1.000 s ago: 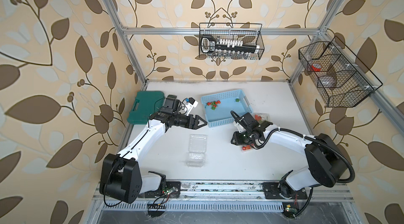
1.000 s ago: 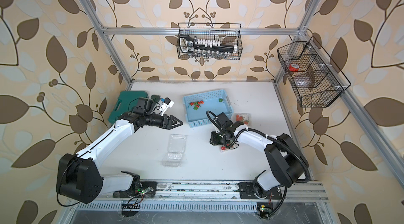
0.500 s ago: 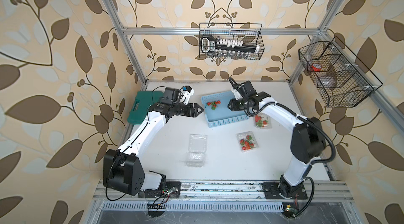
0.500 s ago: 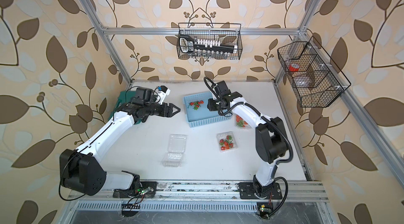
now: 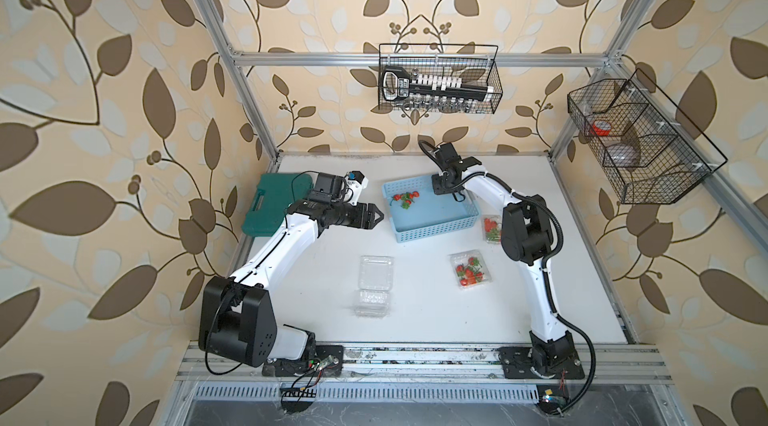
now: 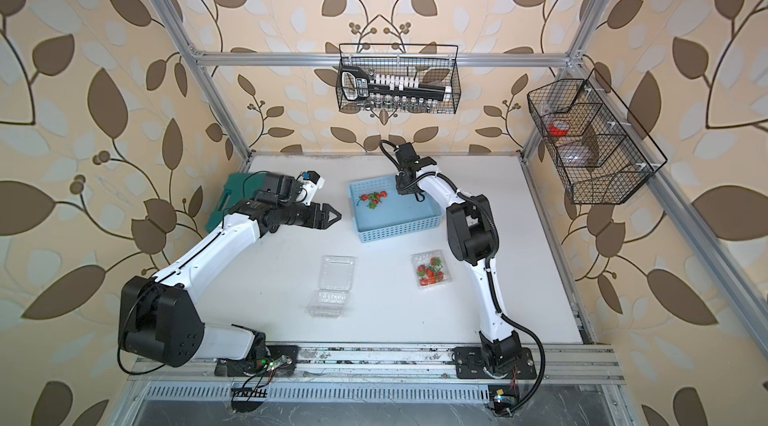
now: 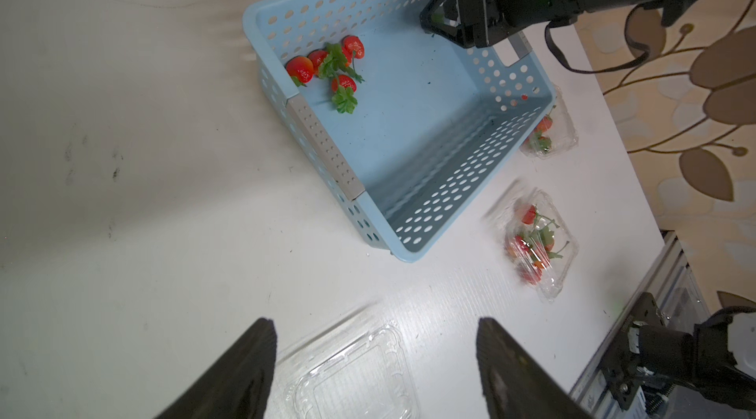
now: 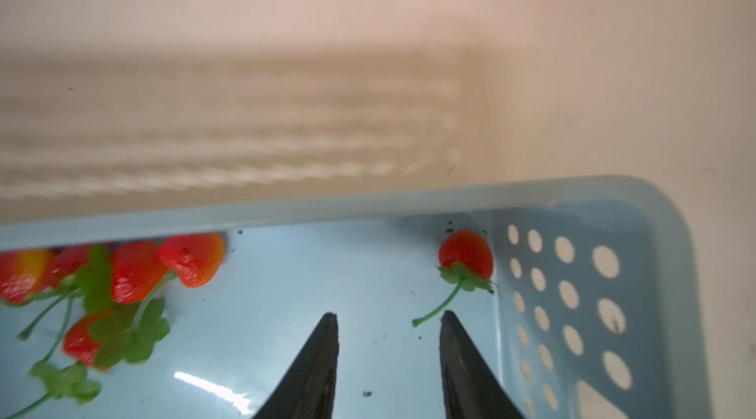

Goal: Pack strawberries into containers
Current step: Pick up the strawberry from the basket.

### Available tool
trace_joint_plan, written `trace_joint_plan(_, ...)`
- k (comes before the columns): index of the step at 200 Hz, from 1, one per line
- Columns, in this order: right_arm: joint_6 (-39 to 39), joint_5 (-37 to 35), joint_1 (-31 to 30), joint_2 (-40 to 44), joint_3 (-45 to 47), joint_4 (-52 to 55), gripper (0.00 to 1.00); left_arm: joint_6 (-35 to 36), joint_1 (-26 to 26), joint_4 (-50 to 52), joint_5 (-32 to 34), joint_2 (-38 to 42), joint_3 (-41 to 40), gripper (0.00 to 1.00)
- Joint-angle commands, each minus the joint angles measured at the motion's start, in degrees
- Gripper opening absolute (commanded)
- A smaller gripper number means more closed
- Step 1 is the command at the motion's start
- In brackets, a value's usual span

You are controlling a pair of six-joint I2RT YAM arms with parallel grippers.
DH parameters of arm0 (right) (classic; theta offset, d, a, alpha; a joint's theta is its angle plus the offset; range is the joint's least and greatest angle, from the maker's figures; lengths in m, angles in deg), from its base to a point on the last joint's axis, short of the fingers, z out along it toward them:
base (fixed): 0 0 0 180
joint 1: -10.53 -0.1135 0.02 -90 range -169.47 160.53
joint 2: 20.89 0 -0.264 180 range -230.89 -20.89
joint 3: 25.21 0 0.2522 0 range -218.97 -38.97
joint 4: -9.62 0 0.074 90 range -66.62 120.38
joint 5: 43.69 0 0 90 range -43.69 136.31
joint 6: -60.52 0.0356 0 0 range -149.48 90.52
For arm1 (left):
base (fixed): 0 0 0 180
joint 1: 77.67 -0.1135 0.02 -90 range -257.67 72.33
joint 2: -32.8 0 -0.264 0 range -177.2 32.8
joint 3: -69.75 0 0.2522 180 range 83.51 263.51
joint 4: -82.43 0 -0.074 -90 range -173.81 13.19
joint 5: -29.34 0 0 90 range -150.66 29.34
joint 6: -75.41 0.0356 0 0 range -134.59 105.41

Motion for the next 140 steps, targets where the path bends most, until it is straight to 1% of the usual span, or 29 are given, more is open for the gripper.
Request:
trace_joint_plan(1, -0.5, -4.8, 0.4, -2.7, -2.7, 2.4, 0.41, 1.5, -0.2, -1.4, 0.4, -0.2, 0.2, 0.79)
trace_joint_plan(28, 0.2, -5.8, 0.8, -2.0, -0.5, 0.7, 0.39, 1.5, -0.2, -1.5, 0.1, -0.5, 0.3, 0.78)
trace_joint_plan(98, 2.0, -3.1, 1.1, -2.2, 1.5, -0.4, 0.32, 1.3, -0.2, -1.6, -0.8, -1.0, 0.5, 0.78)
trace_joint_plan(140, 2.0, -4.1, 1.2, -2.6, 2.4, -0.6, 0.30, 1.1, -0.2, -1.7, -1.2, -1.0, 0.4, 0.78)
